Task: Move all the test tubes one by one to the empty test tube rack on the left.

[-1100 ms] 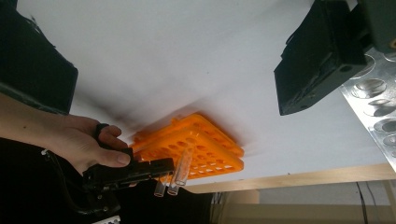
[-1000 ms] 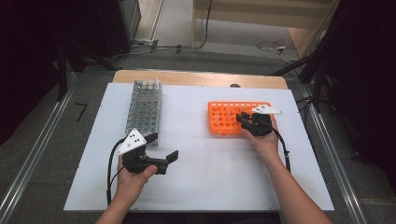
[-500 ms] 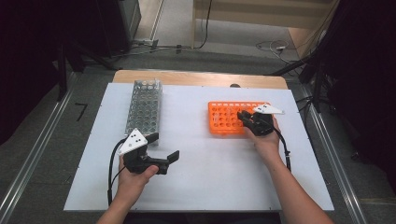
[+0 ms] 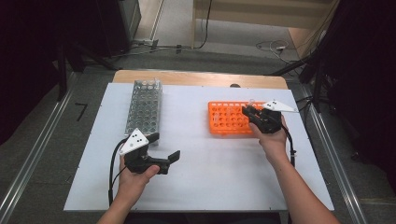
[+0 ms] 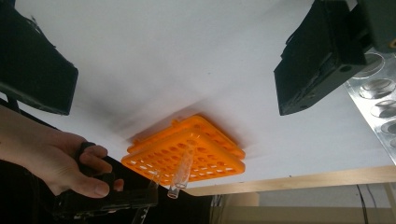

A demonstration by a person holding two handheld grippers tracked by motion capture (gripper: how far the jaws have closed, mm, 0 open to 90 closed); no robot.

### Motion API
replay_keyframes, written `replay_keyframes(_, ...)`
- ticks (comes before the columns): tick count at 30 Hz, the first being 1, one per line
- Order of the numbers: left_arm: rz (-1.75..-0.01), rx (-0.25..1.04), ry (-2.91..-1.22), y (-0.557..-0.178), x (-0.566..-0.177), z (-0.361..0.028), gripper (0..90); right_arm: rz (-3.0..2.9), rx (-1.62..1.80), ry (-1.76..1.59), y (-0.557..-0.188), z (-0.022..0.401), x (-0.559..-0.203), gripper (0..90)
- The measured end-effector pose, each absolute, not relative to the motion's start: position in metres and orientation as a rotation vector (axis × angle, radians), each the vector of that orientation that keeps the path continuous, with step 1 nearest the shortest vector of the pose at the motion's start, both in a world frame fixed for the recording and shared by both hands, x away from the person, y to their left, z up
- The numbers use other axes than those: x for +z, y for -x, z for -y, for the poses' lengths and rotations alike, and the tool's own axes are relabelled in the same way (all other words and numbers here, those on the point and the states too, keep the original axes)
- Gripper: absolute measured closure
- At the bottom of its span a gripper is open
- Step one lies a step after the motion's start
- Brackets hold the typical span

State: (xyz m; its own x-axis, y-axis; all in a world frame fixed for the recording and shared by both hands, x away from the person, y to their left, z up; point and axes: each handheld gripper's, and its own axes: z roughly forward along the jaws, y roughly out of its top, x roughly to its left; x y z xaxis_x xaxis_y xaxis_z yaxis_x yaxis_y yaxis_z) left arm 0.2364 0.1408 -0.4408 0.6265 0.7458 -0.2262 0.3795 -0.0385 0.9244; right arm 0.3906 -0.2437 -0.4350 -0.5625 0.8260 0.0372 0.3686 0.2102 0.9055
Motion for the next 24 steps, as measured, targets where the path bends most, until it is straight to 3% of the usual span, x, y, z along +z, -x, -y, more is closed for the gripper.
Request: replay_keyframes(24,-0.922,0.379,-1.659,-0.235,-0.438,-0.133,0.0,-2.105,1.434,-0.999,-0.328,0.241,-0.422,73.7)
